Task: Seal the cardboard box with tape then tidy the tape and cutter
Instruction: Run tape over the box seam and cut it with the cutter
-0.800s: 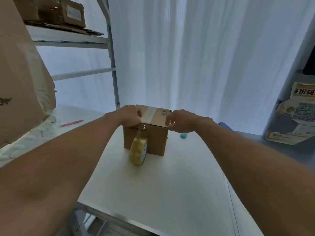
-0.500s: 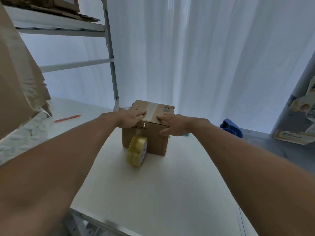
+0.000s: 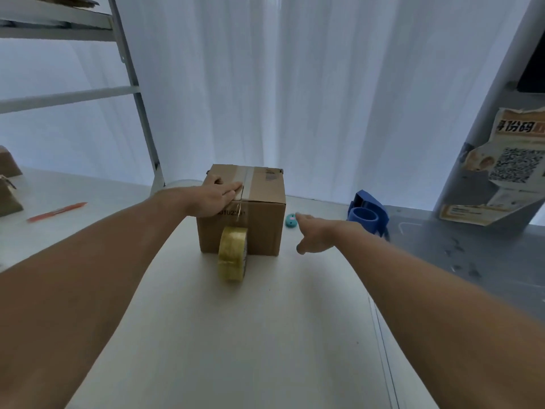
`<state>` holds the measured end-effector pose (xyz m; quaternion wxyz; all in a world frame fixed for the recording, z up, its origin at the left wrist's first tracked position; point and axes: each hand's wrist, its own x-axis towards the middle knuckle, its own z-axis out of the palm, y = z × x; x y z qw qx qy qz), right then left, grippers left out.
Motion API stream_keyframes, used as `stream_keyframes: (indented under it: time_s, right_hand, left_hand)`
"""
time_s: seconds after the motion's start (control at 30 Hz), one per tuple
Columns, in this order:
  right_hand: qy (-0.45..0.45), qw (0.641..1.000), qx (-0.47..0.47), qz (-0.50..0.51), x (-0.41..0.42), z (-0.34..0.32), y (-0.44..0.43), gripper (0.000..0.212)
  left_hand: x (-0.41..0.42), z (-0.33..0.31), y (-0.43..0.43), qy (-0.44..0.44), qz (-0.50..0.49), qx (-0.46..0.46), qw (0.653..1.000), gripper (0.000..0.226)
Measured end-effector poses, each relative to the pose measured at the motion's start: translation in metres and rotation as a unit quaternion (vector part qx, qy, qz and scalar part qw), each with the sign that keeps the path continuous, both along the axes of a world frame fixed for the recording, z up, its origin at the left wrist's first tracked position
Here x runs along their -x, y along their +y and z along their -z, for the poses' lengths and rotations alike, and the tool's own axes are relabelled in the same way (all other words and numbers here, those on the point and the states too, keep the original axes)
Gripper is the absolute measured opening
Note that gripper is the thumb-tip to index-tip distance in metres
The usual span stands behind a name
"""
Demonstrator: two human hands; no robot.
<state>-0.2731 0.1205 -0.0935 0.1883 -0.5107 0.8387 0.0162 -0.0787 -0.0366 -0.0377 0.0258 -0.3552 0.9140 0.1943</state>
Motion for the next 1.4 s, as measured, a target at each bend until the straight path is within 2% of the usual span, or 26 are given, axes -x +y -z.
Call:
stream_keyframes:
  time_s: [0.2,0.37,0.57,0.77,1.0,1.2,1.4]
  right_hand:
    - [0.005,1.0,-0.025,-0.002,0.022,0.016,-0.014,0.086]
    - [0.001,0.999,-0.025,-0.021,0.034,0.027,-0.03,0.084]
    - [-0.019,0.998,-0.021,-0.048,0.05,0.036,-0.034,0.082]
    - [-0.03,0.994,0.096,-0.03,0.057,0.032,-0.024,0.058]
    - [-0.054,0.983,0.173,0.014,0.059,0.032,0.006,0.031]
    - [-0.014,0.976,0.209,0.059,0.046,0.038,0.029,0.021]
    - [0.02,0.977,0.195,0.083,0.036,0.042,0.051,0.018]
  left_hand:
    - [0.027,0.001,-0.014,0.01,-0.003,-0.004,1.0,0.047]
    - [0.045,-0.002,-0.038,-0.03,0.009,0.003,1.0,0.047]
    - [0.065,0.004,-0.048,-0.012,0.019,-0.011,1.0,0.046]
    - [0.073,0.004,-0.042,0.015,0.016,-0.024,0.999,0.046]
    - [0.078,0.006,-0.029,0.021,0.005,-0.027,0.999,0.046]
    - [0.085,0.008,0.005,0.022,0.024,-0.031,0.999,0.048]
    - [0.089,0.015,0.026,0.034,0.024,-0.034,0.999,0.048]
